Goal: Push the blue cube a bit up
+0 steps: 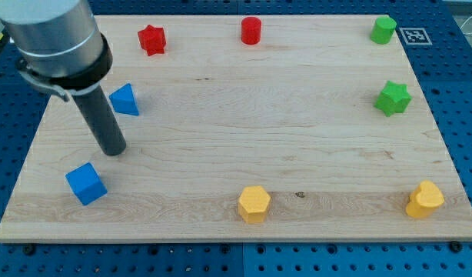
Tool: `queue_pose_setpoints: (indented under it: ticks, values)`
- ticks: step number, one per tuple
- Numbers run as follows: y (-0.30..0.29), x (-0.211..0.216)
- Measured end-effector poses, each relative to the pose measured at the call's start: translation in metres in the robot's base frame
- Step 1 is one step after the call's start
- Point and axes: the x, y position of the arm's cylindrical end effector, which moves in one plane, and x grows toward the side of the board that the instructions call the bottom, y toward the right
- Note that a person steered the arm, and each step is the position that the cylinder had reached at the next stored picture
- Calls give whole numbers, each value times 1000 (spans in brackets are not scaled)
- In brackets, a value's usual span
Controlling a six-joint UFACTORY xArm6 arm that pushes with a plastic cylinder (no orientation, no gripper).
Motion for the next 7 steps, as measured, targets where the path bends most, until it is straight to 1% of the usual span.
queue_pose_setpoints:
  ticks: [1, 2, 3, 5, 6, 7]
  values:
    - [0, -23]
    - [-9, -28]
    - [13, -28]
    - [81, -28]
    - [105, -29]
    - [106, -29]
